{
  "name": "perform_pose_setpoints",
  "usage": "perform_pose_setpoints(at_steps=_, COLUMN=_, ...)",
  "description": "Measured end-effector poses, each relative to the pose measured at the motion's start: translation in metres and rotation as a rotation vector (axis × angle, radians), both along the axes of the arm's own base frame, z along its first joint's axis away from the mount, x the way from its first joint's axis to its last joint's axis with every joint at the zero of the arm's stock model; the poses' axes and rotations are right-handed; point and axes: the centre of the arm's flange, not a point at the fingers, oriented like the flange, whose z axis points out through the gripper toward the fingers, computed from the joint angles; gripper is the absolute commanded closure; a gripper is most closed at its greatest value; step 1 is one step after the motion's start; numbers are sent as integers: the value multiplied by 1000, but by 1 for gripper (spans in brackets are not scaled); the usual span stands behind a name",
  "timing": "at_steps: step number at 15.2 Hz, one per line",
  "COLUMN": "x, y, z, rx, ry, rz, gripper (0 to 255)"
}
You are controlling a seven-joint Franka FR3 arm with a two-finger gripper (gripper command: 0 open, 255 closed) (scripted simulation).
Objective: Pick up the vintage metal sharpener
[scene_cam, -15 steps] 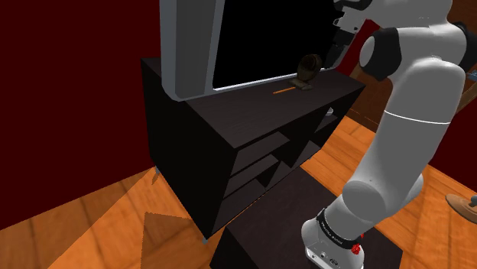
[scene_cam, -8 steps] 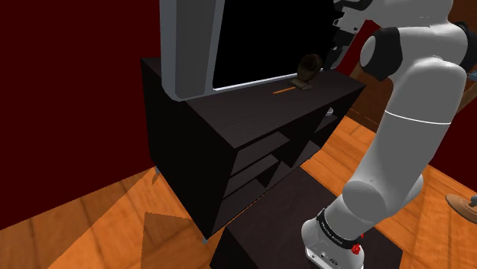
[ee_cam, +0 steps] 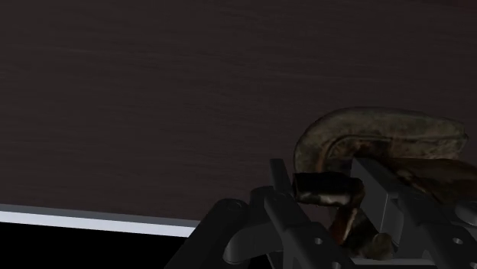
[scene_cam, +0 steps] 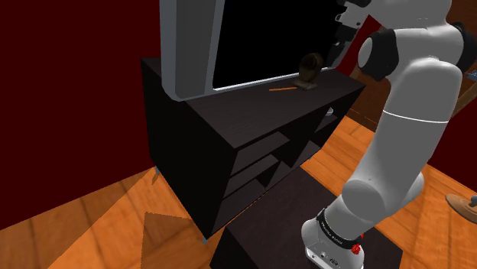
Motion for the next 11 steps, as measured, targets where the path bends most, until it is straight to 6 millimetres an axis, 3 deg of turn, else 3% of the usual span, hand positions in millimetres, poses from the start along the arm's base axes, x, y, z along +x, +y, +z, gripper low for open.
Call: perform_pose_setpoints(at_steps=11, x=-1, y=0, z=56, rx=0, ry=0, rz=-1, gripper=255)
